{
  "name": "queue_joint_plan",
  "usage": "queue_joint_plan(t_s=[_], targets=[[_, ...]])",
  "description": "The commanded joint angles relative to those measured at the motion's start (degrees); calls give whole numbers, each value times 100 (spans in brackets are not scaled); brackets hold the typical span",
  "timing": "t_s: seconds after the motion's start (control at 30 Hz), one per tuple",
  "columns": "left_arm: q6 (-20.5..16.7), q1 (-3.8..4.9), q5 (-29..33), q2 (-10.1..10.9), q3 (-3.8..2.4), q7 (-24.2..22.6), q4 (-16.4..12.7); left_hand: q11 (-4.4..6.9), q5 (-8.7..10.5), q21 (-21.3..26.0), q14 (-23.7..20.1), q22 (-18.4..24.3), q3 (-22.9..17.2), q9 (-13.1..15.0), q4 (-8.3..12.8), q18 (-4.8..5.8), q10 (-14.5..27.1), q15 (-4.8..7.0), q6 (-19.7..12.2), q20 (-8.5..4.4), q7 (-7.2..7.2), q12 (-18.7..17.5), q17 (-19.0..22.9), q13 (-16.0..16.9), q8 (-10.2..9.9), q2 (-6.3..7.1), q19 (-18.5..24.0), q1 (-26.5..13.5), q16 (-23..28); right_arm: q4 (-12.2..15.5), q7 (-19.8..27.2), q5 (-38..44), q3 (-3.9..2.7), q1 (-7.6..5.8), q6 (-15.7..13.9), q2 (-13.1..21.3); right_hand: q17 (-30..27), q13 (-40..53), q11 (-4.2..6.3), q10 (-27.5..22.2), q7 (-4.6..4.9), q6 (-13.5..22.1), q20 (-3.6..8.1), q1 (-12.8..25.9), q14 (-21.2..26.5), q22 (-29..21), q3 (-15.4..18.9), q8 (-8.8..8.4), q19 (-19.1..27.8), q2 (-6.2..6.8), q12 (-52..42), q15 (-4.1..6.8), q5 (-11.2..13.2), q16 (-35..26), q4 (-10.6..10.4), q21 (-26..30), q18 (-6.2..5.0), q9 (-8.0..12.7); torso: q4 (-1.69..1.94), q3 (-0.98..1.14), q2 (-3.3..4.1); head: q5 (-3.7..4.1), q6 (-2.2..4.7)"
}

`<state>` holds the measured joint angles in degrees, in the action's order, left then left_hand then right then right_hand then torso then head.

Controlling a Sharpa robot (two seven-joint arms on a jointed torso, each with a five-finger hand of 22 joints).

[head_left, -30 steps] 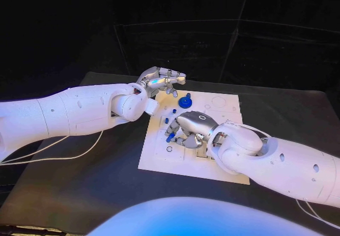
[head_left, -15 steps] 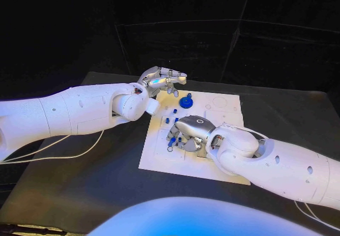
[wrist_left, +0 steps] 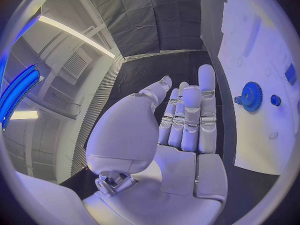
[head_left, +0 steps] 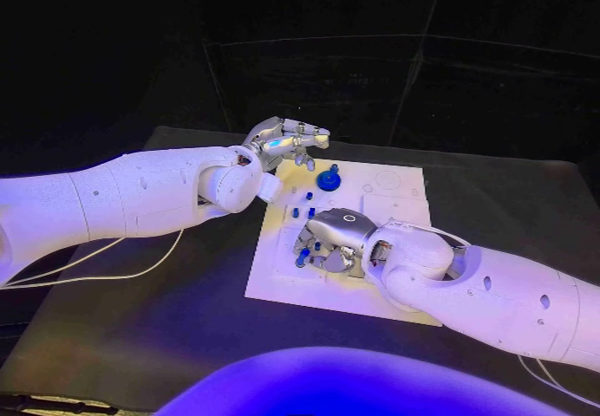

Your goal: Assemble the parts on the task board

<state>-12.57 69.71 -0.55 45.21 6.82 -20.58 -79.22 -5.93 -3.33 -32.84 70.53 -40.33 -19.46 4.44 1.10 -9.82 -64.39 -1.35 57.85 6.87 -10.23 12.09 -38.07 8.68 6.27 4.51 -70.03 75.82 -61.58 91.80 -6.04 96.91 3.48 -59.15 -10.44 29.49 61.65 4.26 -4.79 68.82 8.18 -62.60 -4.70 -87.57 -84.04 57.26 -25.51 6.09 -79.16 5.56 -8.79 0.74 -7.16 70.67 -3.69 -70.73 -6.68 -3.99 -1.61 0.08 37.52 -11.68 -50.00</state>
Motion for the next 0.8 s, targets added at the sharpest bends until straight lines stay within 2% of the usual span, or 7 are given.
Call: queue_joint_plan(t_s=[0.03,0.2,0.33,0.57,0.67,0.8], targets=[[32,10,17,-6,-5,-85,-3,2,7,39,-33,8,47,-7,1,-63,51,17,-42,-2,2,25,7,7,22,-33,41,14,15,-3,-7,55,4,-4,114,-12,7,10,70,95,36,-16,-25,58,-127,6,-48,-7,-14,12,8,20,-41,40,6,-26,69,-6,1,2,2,-2,0],[35,10,17,-5,-5,-82,-4,2,7,39,-33,8,47,-7,1,-63,51,17,-42,-2,2,25,7,7,22,-33,41,14,15,-21,-39,78,16,-1,167,-35,7,10,70,95,36,-16,-25,58,-127,6,-48,-7,-14,12,8,20,-41,40,6,-26,69,-6,-1,2,1,-8,0],[41,10,17,-4,-5,-77,-6,2,7,39,-33,8,47,-7,1,-63,51,17,-42,-2,2,25,7,7,22,-33,41,14,15,-21,-75,103,75,0,214,-43,7,10,70,95,36,-16,-25,58,-127,6,-48,-7,-14,12,8,20,-41,40,6,-26,69,-6,0,0,1,-8,0],[46,10,17,-1,-5,-71,-7,2,7,39,-33,8,47,-7,1,-63,51,17,-42,-2,2,25,7,7,22,-33,41,14,15,-33,-255,282,113,1,235,-91,9,9,60,74,47,8,-30,140,-124,4,-62,-35,-3,33,47,11,-32,44,17,-28,68,-1,0,4,1,-12,0],[50,10,17,0,-5,-68,-7,2,7,39,-33,8,47,-7,1,-63,51,17,-42,-2,2,25,7,7,22,-33,41,14,15,-35,-323,335,119,1,201,-108,65,-9,25,-23,84,105,-46,237,-133,-9,-66,-100,16,79,125,-16,-34,87,11,-21,68,16,-1,1,0,-16,0],[54,10,17,0,-5,-64,-8,2,7,39,-33,8,47,-7,1,-63,51,17,-42,-2,2,25,7,7,22,-33,41,14,15,-36,-378,367,124,1,119,-121,0,-47,-84,-304,175,386,-104,498,-100,-161,20,-247,108,233,273,-103,-71,50,-70,75,45,35,0,3,-1,-14,0]])
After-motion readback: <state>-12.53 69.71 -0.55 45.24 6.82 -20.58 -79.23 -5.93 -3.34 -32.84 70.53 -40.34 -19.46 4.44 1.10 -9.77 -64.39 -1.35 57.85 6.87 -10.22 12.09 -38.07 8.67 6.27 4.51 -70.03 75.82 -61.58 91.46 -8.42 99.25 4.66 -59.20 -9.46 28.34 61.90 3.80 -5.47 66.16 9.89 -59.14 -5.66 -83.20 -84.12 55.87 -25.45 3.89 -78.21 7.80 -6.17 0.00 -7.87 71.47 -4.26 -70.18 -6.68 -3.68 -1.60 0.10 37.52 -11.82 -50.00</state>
